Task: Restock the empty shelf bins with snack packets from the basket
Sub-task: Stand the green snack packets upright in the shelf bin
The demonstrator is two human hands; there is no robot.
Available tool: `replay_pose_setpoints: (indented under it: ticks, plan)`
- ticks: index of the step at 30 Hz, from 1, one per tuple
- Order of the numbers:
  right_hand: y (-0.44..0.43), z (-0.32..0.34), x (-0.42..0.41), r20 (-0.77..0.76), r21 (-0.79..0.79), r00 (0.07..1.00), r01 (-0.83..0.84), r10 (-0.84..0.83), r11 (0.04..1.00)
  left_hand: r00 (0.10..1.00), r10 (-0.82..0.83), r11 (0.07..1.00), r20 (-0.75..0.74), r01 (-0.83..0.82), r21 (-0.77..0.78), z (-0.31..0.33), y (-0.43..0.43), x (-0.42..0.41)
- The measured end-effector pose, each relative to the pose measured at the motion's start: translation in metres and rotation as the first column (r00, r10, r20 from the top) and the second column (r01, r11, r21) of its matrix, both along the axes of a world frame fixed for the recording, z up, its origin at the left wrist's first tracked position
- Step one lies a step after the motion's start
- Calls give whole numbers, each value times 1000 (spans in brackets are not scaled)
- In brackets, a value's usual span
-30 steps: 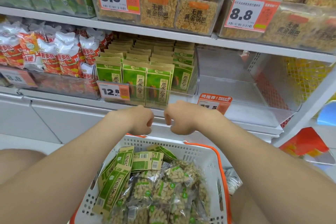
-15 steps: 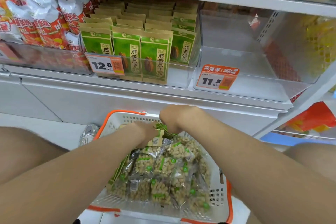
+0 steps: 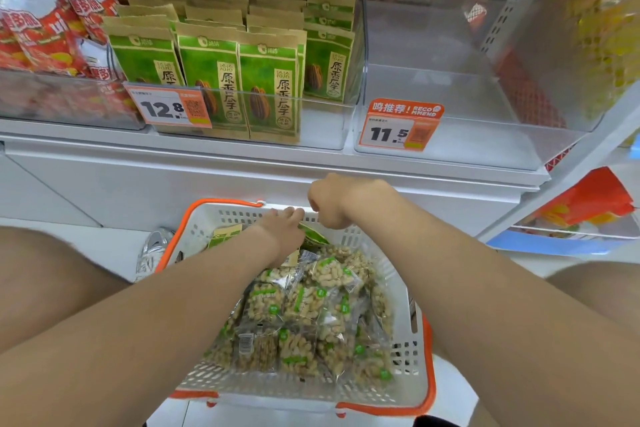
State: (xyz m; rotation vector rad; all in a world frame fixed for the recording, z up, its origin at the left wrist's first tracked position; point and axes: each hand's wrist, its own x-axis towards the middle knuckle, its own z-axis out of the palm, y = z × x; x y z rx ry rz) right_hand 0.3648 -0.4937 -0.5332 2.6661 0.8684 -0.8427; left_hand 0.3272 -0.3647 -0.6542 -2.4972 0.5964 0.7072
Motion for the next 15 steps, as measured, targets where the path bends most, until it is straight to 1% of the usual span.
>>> replay_pose_setpoints:
  ticks: [2, 6, 11, 15]
  plan:
    - [-4, -3, 3, 2, 0, 1000, 9, -9, 1000, 1000, 3, 1000, -3, -3, 21, -5, 3, -3]
    - [-7, -7, 5, 2, -19, 1000, 28, -28, 999, 1000, 10, 1000, -26, -9, 15, -11, 11, -2]
    - [-6, -7, 6, 4, -16, 1000, 30, -30, 999, 996, 20, 995, -93, -11, 98, -3, 7, -2]
    - [-5, -7, 6, 9, -10, 1000, 26, -26, 1000, 973, 80, 996, -215, -84, -9, 4, 1, 3]
